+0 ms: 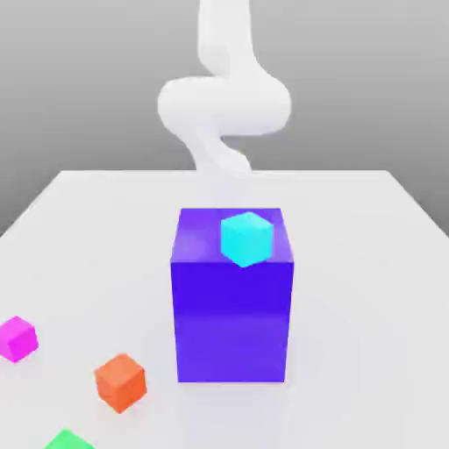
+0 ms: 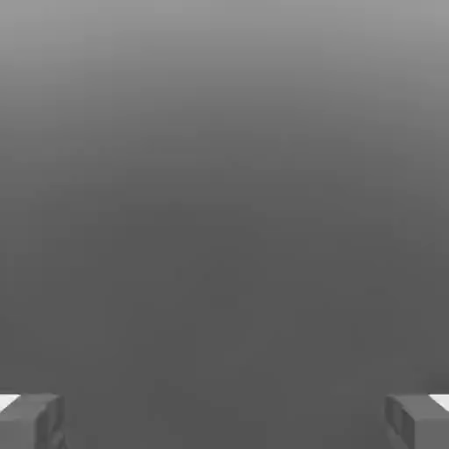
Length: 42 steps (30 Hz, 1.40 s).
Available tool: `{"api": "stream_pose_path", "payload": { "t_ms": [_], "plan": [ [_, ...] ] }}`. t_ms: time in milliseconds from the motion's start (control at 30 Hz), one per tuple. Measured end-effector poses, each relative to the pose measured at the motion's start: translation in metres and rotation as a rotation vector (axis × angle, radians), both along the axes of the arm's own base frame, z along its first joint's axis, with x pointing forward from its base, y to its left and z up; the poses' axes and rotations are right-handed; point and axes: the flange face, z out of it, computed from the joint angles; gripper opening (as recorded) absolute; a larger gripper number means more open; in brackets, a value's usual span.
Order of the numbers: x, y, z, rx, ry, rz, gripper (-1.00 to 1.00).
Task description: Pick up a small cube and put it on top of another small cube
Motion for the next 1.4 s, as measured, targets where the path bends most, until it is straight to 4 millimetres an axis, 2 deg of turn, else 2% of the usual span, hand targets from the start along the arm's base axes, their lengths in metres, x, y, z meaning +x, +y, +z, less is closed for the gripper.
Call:
{"api": "stream_pose_path", "payload": {
  "t_ms": [100, 200, 333, 433, 567, 667, 767, 867, 933, 1067, 1100, 1300, 1400],
  "plan": [
    [0.033, -0.041, -0.052, 0.038, 0.087, -0.034, 0.0],
    [0.055, -0.08, -0.107, 0.072, 0.167, -0.075, 0.0],
    [0.069, -0.133, -0.183, 0.113, 0.271, -0.138, 0.0],
    [0.066, -0.172, -0.241, 0.139, 0.347, -0.193, 0.0],
    [0.046, -0.223, -0.317, 0.166, 0.448, -0.278, 0.0],
    [0.015, -0.262, -0.371, 0.182, 0.524, -0.36, 0.0],
    [-0.016, -0.286, -0.421, 0.185, 0.604, -0.414, 0.0],
    [-0.057, -0.309, -0.466, 0.183, 0.686, -0.476, 0.0],
    [-0.067, -0.316, -0.49, 0.178, 0.706, -0.492, 0.0],
    [-0.071, -0.317, -0.537, 0.178, 0.713, -0.497, 0.0],
    [-0.072, -0.317, -0.544, 0.18, 0.713, -0.498, -1.0],
    [-0.072, -0.316, -0.547, 0.182, 0.714, -0.498, -1.0],
    [-0.071, -0.318, -0.524, 0.177, 0.713, -0.497, -1.0]
  ]
}}
